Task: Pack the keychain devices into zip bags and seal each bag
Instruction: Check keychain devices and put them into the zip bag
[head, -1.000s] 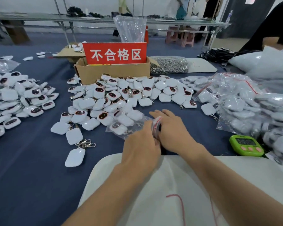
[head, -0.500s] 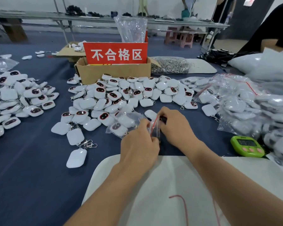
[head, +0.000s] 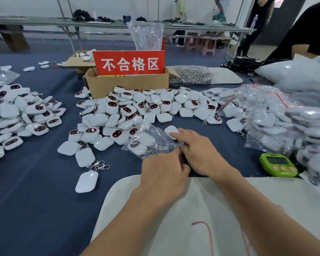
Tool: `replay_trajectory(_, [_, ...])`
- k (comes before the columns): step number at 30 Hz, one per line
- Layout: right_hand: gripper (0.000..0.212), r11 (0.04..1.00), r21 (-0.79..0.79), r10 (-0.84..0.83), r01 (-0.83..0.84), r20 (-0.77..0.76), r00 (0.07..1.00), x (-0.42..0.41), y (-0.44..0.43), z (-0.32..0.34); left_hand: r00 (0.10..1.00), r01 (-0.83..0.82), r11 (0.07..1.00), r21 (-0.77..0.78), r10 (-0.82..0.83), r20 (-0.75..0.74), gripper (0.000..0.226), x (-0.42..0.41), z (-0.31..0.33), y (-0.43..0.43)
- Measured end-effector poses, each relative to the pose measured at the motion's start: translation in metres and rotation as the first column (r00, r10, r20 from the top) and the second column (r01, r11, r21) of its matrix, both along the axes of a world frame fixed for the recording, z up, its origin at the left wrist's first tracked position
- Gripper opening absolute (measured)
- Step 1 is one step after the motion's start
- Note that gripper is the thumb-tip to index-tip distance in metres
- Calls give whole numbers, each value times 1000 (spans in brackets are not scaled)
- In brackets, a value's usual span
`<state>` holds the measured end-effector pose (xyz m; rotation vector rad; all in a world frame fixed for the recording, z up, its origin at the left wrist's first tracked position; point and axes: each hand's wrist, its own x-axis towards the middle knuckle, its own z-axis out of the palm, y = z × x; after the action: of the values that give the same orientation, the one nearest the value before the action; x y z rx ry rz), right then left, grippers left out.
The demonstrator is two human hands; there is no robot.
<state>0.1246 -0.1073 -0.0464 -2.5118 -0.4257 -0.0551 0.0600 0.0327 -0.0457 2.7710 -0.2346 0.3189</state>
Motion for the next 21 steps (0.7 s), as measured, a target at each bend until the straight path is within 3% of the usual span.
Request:
replay_trajectory(4, [44, 957, -60, -268, 284, 196, 943, -7, -14, -5, 992, -126, 992, 13, 126, 7, 28, 1, -3, -3])
replay_trajectory(6, [31, 911, -48, -397, 410, 167, 903, -11, -28, -8, 981, -191, 981, 41, 190, 26, 31, 4, -4, -1])
replay_trajectory(9, [19, 887, 51, -463, 460, 85, 883, -21, -33, -13, 971, -236, 970, 55, 234, 38, 35, 8, -3, -4])
replay_trajectory(11, [16, 882, 131, -470, 453, 153, 870, -21, -30, -10, 968, -244, 970, 14, 242, 70, 37, 10, -1, -6])
replay_trajectory(12, [26, 900, 133, -433, 415, 163, 887, -19, -28, -7, 968, -228, 973, -37, 231, 102, 36, 10, 1, -7])
replay_trajectory(14, [57, 958, -32, -282, 286, 83, 956, -14, -23, -3, 967, -133, 973, -186, 168, 191, 33, 8, 4, -8])
replay_trajectory(15, [61, 961, -142, -234, 238, 45, 971, -12, -20, -3, 965, -72, 965, -253, 132, 228, 34, 6, 7, -9])
replay_trajectory(17, [51, 955, -202, -213, 218, 49, 976, -11, -16, -4, 951, 20, 944, -329, 84, 298, 38, 2, 11, -11])
replay_trajectory(21, [22, 961, -46, -269, 274, 89, 959, -26, -18, -5, 956, 89, 942, -324, 11, 293, 36, 3, 9, -12])
